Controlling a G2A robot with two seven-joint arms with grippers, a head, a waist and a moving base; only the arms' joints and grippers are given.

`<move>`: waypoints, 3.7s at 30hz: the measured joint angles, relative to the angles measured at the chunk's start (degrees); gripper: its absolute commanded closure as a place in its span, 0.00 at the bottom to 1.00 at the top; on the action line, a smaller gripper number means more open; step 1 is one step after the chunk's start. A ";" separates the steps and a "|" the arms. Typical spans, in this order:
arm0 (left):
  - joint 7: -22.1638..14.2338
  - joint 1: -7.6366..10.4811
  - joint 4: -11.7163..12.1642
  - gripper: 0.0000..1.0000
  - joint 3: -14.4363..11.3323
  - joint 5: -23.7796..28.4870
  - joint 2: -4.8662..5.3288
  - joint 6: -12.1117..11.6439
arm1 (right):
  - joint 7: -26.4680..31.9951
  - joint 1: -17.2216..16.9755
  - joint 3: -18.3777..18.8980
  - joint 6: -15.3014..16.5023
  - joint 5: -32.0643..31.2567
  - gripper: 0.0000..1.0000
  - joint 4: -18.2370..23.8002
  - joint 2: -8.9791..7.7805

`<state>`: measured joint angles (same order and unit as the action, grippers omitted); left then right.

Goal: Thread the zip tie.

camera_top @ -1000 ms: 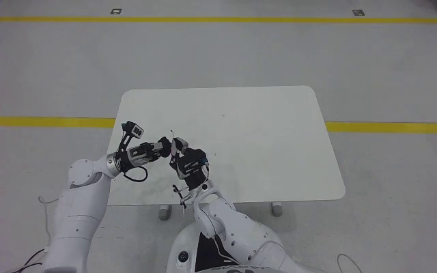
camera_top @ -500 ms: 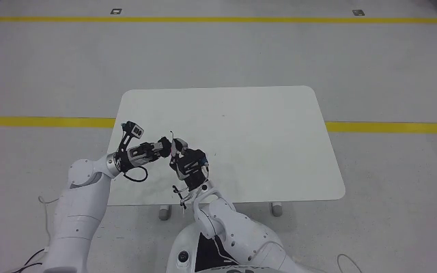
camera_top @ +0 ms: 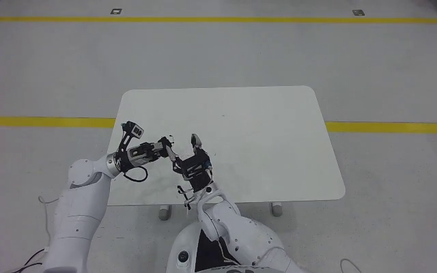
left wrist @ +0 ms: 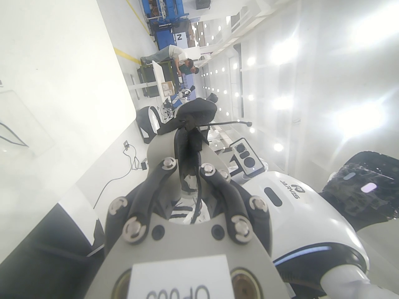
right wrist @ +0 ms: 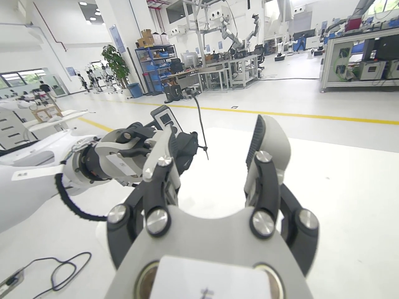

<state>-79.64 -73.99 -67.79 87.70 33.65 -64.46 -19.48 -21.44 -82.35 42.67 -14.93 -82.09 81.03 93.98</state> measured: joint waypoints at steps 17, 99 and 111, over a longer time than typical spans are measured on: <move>0.00 0.00 0.00 1.00 0.00 0.00 0.00 0.00 | 3.23 -4.28 2.65 5.37 -7.87 0.00 9.02 -5.25; 6.33 -8.28 -8.27 1.00 -4.99 31.56 -0.35 31.02 | -13.17 19.63 -17.09 -4.55 -7.87 0.64 -6.77 -16.20; 6.33 -8.28 -8.27 1.00 -4.99 31.56 -0.35 31.02 | -14.65 20.83 -16.58 -4.55 -7.87 0.76 -11.17 -13.71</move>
<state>-73.31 -82.27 -76.06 82.71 65.21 -64.81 11.54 -36.09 -61.51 26.09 -19.48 -89.95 69.86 80.27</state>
